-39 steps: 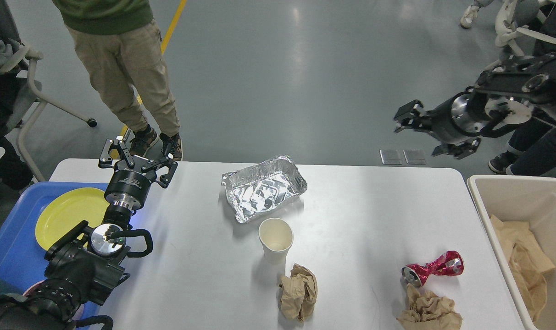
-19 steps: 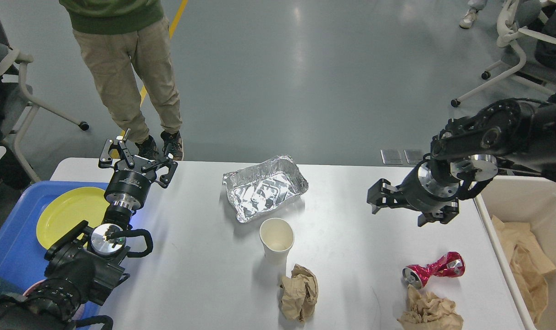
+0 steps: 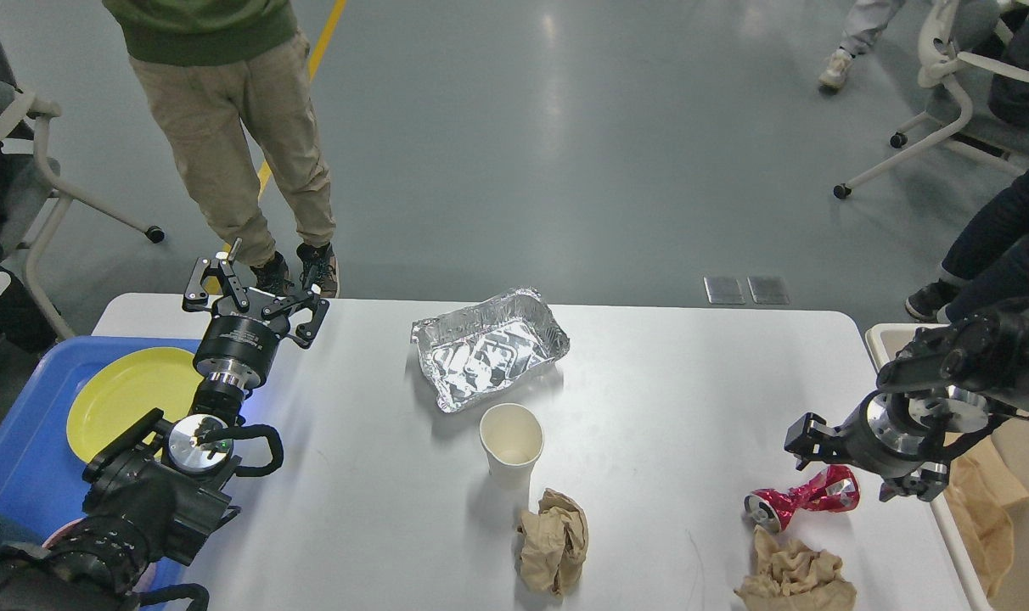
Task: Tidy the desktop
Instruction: 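Lower the right gripper to the crushed red can and grasp it, then lift the red can with the right gripper and drop it into the white bin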
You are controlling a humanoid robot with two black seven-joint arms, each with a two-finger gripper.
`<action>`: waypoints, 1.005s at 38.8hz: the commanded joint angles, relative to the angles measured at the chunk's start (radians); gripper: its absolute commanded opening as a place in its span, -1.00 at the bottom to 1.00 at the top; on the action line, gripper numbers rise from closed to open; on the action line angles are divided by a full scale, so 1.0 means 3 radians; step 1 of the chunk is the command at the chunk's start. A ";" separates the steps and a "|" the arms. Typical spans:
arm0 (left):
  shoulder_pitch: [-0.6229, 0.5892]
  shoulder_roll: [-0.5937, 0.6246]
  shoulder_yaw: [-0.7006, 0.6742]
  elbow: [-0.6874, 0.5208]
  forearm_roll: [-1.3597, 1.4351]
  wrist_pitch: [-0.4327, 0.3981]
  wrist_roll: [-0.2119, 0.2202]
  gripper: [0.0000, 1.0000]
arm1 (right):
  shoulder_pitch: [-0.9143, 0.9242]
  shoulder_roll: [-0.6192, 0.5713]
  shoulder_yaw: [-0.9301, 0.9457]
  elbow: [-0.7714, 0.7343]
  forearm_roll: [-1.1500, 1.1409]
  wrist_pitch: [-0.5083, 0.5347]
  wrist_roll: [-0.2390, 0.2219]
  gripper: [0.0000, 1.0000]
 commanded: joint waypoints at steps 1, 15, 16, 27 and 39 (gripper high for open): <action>0.0000 0.0000 0.0000 -0.0001 0.0000 0.0000 0.0000 0.93 | -0.0364 0.0013 0.0243 -0.0314 0.0370 -0.0109 -0.0014 1.00; 0.0000 0.0000 0.0000 -0.0001 0.0000 0.0000 0.0000 0.93 | -0.0732 0.0024 0.0473 -0.0652 0.0417 -0.0241 -0.0014 0.12; 0.0000 0.0000 0.0000 0.0004 0.0000 0.0000 0.0000 0.93 | -0.0773 0.0029 0.0473 -0.0652 0.0376 -0.0267 -0.0009 -0.38; 0.0000 0.0000 0.0000 0.0004 0.0000 -0.0011 0.0000 0.93 | -0.0738 0.0054 0.0499 -0.0631 0.0371 -0.0283 -0.0019 -1.00; 0.0000 0.0000 0.0000 0.0004 0.0000 -0.0011 0.0000 0.93 | -0.0697 0.0044 0.0468 -0.0616 0.0376 -0.0354 -0.0029 -1.00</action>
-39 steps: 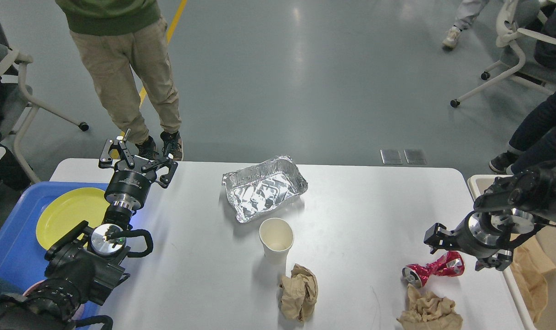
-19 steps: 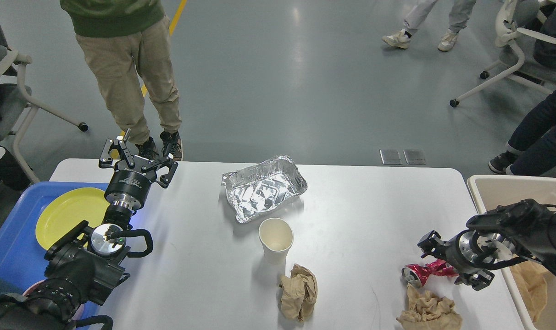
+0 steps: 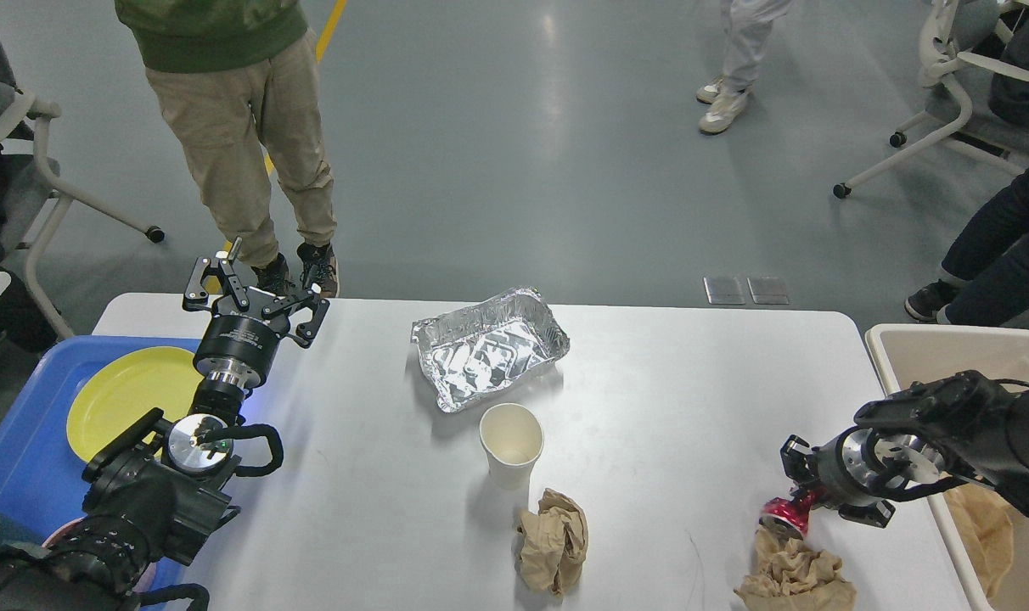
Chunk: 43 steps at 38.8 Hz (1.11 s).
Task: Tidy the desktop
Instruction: 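Lift the red can with the right gripper and drop it into the white bin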
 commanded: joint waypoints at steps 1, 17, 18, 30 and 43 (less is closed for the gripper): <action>0.0000 0.0000 0.0000 -0.0001 0.0000 0.0000 0.0000 0.93 | 0.0028 -0.0006 -0.0007 0.0010 0.0005 -0.0017 -0.0003 -1.00; 0.0000 0.0000 0.0000 -0.0001 0.0000 0.0000 0.0000 0.93 | 0.1147 -0.0062 -0.0135 0.0470 -0.0220 0.0141 0.0002 -1.00; 0.0000 0.0000 0.0000 -0.0001 0.0000 0.0000 0.0000 0.93 | 0.1285 -0.0062 -0.0150 0.0572 -0.0276 0.0166 0.0007 -1.00; 0.0000 0.0000 0.0000 0.0004 0.0000 0.0000 0.0000 0.93 | 0.2886 0.0306 -0.0125 0.2076 -0.0752 0.0560 0.0058 -1.00; 0.0000 0.0000 0.0000 0.0004 0.0000 0.0000 0.0000 0.93 | 0.2345 0.0332 -0.0599 0.1397 -0.0951 0.0275 0.0043 -1.00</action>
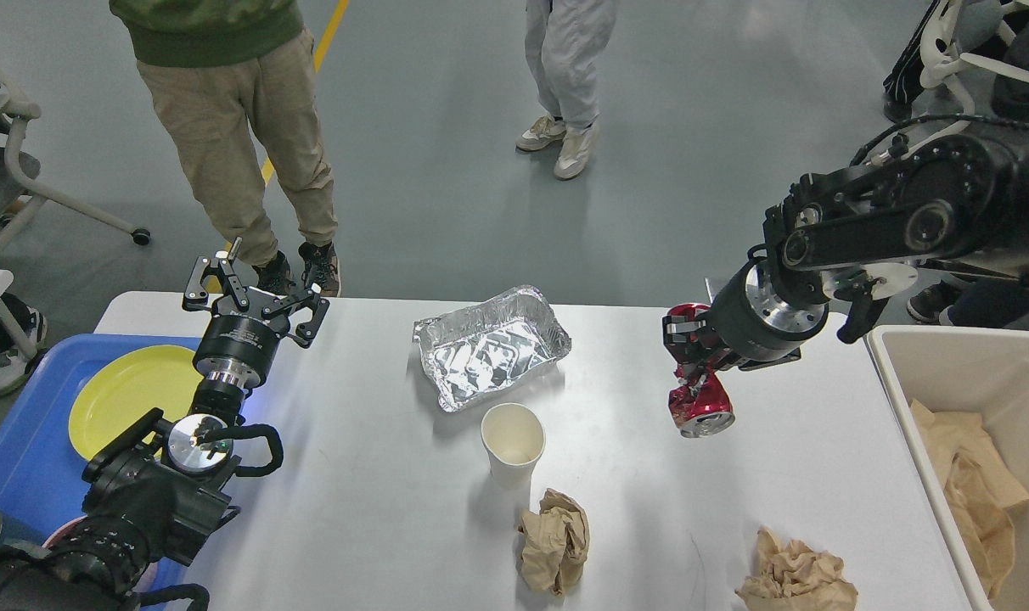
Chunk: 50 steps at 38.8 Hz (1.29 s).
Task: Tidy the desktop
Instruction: 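Lift the red can with the right gripper and drop it into the white bin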
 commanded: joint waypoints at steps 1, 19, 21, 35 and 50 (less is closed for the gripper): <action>0.0000 0.0000 0.0000 0.0001 0.0000 0.0001 0.0000 0.93 | -0.0363 -0.0037 -0.0378 -0.0427 -0.0096 -0.0266 -0.0015 -1.00; 0.0000 0.0000 0.0000 -0.0004 0.0000 0.0001 0.0000 0.93 | -0.3026 -0.0360 -0.0921 -0.3611 -0.0035 -0.0471 -0.0194 -1.00; 0.0000 0.0000 0.0000 -0.0004 0.0000 0.0001 0.0000 0.93 | -0.3379 -0.0410 -0.0890 -0.4020 -0.0030 -0.0481 -0.0250 -1.00; 0.0000 0.0000 0.0000 0.0001 0.0000 0.0001 0.0000 0.93 | -0.4143 -0.0365 -0.0604 -0.4605 0.0292 -0.0767 -0.0465 -0.67; 0.0000 0.0000 0.0000 0.0001 0.0000 0.0001 0.0000 0.93 | -0.4138 -0.0349 -0.0604 -0.4610 0.0292 -0.0767 -0.0455 1.00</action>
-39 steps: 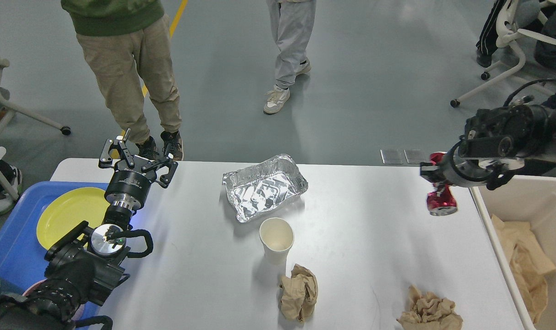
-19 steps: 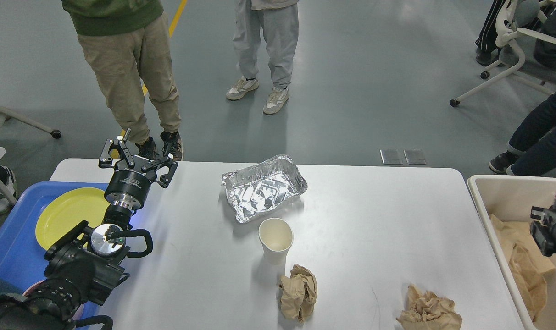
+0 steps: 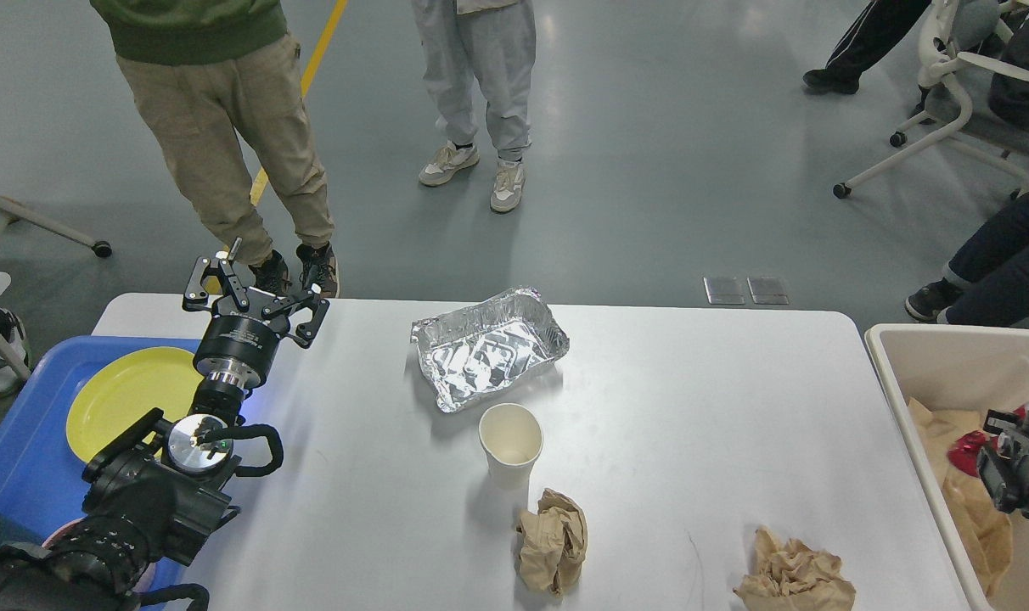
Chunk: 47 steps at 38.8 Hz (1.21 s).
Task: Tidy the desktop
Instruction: 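Lift the red can with the right gripper and drop it into the white bin, then move the right gripper back over the table toward the crumpled paper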
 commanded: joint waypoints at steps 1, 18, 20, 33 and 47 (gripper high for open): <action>0.0000 0.0000 0.0000 0.0002 0.0000 0.0000 0.0000 0.93 | 0.0000 0.0019 0.0002 0.0001 0.0000 0.0000 -0.0001 1.00; 0.0000 0.0000 0.0000 0.0002 0.0000 0.0000 0.0000 0.93 | 0.0230 0.0131 0.0017 -0.0009 0.0011 0.0010 -0.0007 1.00; 0.0000 0.0000 0.0000 0.0002 0.0000 0.0000 0.0000 0.93 | 0.0312 0.0136 0.0022 0.0021 0.0016 0.0025 -0.0007 1.00; 0.0005 0.0000 0.0000 0.0002 0.0000 0.0000 0.0000 0.93 | 0.2428 0.0040 0.0263 0.2050 0.0016 0.0362 0.0111 1.00; 0.0000 0.0000 0.0000 -0.0003 0.0000 -0.0005 0.0000 0.93 | 0.3947 0.0392 0.0436 0.4357 0.0016 0.0751 0.0699 1.00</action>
